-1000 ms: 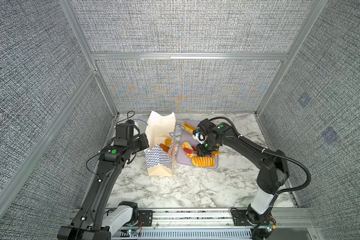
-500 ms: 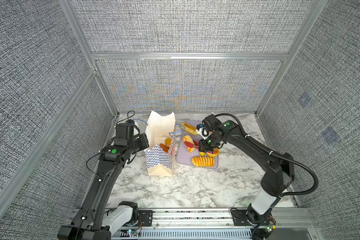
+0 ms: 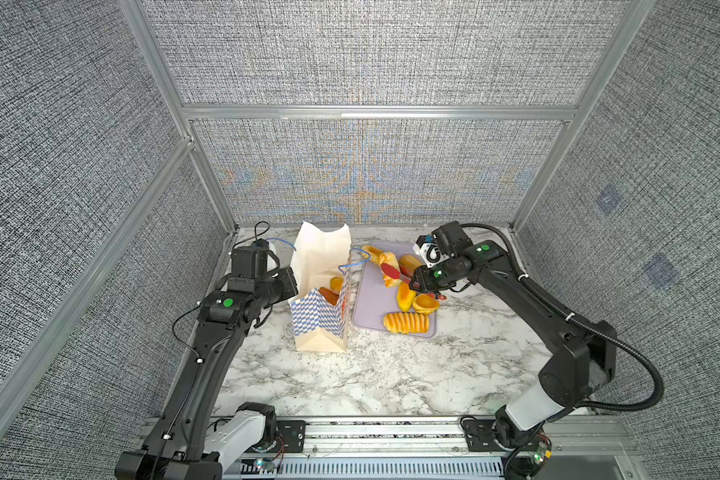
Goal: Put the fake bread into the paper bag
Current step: 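Lift the pale pastry with the tongs up off the tray, then carry the pale pastry over the bag and open the tongs inside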
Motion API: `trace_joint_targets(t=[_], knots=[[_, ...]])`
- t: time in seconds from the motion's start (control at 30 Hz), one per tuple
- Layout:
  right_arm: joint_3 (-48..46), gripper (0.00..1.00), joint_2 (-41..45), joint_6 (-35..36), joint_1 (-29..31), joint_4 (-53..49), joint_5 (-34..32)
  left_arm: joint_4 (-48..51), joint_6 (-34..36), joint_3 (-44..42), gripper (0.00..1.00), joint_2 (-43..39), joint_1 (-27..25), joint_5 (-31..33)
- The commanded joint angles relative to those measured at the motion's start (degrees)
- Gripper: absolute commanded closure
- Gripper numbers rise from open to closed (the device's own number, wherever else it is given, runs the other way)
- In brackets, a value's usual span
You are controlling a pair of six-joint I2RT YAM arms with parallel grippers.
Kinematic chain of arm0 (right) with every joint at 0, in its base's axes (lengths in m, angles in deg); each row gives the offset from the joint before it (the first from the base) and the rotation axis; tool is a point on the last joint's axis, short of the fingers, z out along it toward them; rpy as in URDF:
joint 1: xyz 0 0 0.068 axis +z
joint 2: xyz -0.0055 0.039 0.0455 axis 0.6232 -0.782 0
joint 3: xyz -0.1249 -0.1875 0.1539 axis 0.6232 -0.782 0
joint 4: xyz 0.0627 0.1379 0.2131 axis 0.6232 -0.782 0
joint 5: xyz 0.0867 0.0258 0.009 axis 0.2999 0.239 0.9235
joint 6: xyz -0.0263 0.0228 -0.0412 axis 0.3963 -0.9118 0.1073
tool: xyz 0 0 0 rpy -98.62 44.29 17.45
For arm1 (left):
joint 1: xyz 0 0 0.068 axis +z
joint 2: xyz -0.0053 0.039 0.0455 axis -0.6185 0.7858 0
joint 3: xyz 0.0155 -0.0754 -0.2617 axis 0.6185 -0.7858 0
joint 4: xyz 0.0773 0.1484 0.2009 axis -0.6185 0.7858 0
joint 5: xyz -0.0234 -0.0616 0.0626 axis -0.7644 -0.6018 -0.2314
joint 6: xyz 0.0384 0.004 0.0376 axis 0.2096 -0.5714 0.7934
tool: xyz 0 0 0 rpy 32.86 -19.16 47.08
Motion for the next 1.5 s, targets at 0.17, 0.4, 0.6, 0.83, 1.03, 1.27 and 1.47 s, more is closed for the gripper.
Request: trace_joint_targets(t=[0.17, 0.4, 0.6, 0.83, 1.03, 1.27, 1.47], knots=[[-0.62, 0.59, 3.13, -4.03, -3.18, 6.26, 6.92, -0.22, -0.06, 0.41, 1.0, -0.06, 0.03, 0.0], [0.24, 0.59, 4.58, -6.5, -4.43, 9.58, 11.61, -0.22, -0.06, 0.06, 1.0, -0.33, -0.01, 0.13], [1.4, 0.59, 5.35, -8.42, -4.57, 11.84, 14.7, -0.13, 0.03, 0.15, 1.0, -0.5, -0.03, 0.31], [1.69, 0.59, 6.52, -10.94, -4.65, 16.26, 19.15, -0.3, -0.01, 0.05, 1.0, -0.32, 0.04, 0.23], [3.5, 0.59, 6.82, -13.14, -4.68, 18.6, 22.69, -0.31, 0.03, 0.04, 1.0, -0.41, -0.01, 0.21], [5.82, 0.59, 6.01, -15.08, -4.11, 20.51, 27.48, -0.29, -0.19, -0.12, 1.0, -0.6, 0.05, 0.16], [8.68, 0.58, 4.64, -14.47, -1.67, 19.43, 29.04, -0.22, -0.16, 0.05, 1.0, -0.63, 0.01, 0.3]])
